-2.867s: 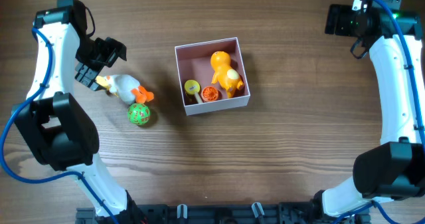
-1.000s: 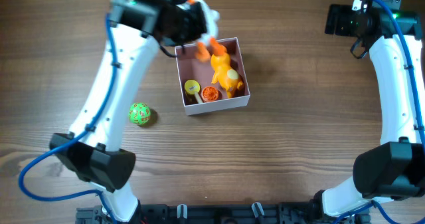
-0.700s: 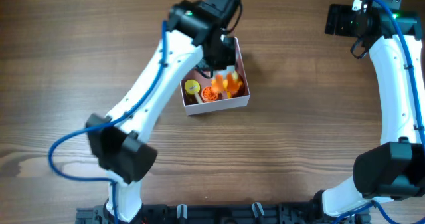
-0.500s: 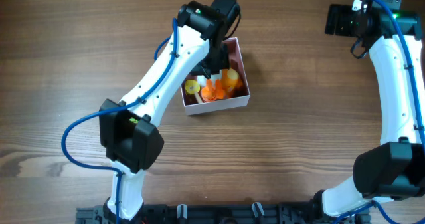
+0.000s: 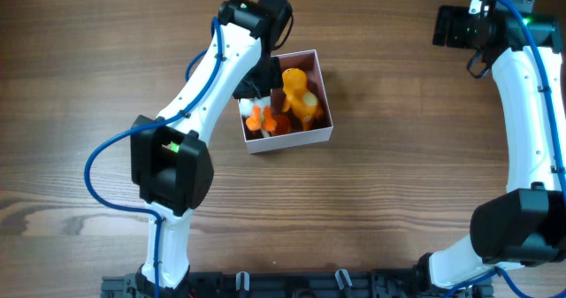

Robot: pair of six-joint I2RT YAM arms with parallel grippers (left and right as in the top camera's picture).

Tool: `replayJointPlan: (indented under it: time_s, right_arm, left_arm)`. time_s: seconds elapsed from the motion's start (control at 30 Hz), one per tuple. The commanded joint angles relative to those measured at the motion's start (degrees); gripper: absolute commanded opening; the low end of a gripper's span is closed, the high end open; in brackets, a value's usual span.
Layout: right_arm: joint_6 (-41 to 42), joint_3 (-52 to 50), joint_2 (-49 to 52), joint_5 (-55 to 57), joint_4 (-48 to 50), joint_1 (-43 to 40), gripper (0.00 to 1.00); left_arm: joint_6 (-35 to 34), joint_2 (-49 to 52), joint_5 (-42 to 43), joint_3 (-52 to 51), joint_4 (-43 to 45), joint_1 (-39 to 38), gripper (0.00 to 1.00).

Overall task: Pack container
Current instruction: 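Carry the duck plush with the left gripper into the box, then open the left gripper and move it back toward the green ball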

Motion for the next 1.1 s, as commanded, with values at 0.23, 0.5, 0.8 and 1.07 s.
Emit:
replayJointPlan:
  time_s: [0.23, 0.5, 0.8, 1.07]
  right_arm:
    - [0.5, 0.9, -0.8, -0.3, 0.0, 0.0, 1.00]
    - [0.4, 0.9, -0.8, -0.3, 0.0, 0.0, 1.00]
    - [0.5, 0.9, -0.8, -0.3, 0.0, 0.0, 1.00]
    - [0.5, 0.9, -0.8, -0.3, 0.0, 0.0, 1.00]
  left_arm:
    - [4.2, 1.1, -0.8, -1.9, 4.2, 0.1, 0.06]
    - [4.1, 1.2, -0.7, -2.0, 4.5, 0.1, 0.12]
    - [4.1, 1.2, -0.8, -2.0, 4.5, 0.1, 0.68]
    - [4.2, 0.7, -1.0, -1.1, 4.4, 1.1, 0.63]
